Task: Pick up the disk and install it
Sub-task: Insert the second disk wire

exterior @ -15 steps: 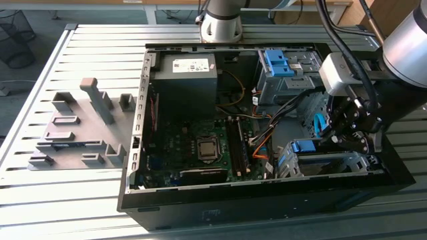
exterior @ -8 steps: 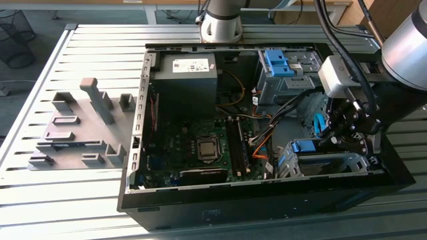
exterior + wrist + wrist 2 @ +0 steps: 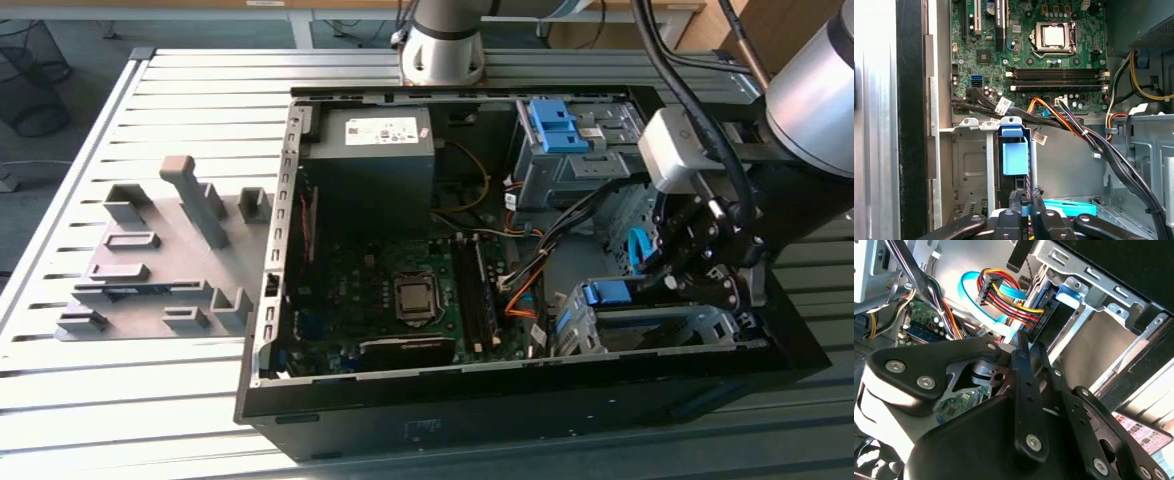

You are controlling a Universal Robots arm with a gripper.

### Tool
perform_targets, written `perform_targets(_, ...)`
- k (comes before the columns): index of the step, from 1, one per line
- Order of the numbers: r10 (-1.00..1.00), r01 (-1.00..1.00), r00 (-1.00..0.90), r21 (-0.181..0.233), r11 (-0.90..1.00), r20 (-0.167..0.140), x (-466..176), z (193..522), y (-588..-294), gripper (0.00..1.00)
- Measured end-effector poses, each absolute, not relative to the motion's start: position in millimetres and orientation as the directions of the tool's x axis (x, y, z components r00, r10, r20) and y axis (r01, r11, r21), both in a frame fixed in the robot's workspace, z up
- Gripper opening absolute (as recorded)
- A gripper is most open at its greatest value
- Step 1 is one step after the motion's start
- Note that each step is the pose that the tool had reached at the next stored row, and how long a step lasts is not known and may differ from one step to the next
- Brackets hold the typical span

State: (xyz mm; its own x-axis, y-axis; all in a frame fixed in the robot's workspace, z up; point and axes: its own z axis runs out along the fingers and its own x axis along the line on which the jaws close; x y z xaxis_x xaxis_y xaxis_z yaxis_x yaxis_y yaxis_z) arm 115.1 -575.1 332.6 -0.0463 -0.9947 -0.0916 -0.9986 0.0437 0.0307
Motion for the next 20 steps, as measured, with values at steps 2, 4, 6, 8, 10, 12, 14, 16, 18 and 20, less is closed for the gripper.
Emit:
perform_targets(2, -0.995, -0.999, -0.046, 0.031, 0.044, -0.092, 115, 336, -575, 0.23)
perform_targets(4, -0.995, -0.999, -0.046, 0.031, 0.044, -0.091, 115, 341, -575, 0.23)
perform_targets(6, -0.995, -0.999, -0.046, 0.031, 0.044, -0.091, 115, 346, -575, 0.23)
perform_targets(8, -0.995, -0.999, -0.046, 0.031, 0.044, -0.092, 115, 347, -575, 0.22)
perform_targets(10, -0.995, -0.999, -0.046, 0.031, 0.044, -0.092, 115, 347, -575, 0.15)
perform_targets(12, -0.995, -0.999, -0.046, 0.031, 0.044, -0.092, 115, 347, -575, 0.11)
perform_targets(14, -0.995, -0.999, -0.046, 0.031, 0.044, -0.092, 115, 347, -575, 0.11)
perform_targets(16, -0.995, -0.999, -0.046, 0.031, 0.044, -0.092, 115, 347, -575, 0.11)
perform_targets(18, -0.995, -0.999, -0.046, 0.031, 0.044, -0.092, 115, 347, -575, 0.11)
perform_targets(20, -0.995, -0.999, -0.046, 0.031, 0.044, -0.092, 115, 347, -575, 0.11)
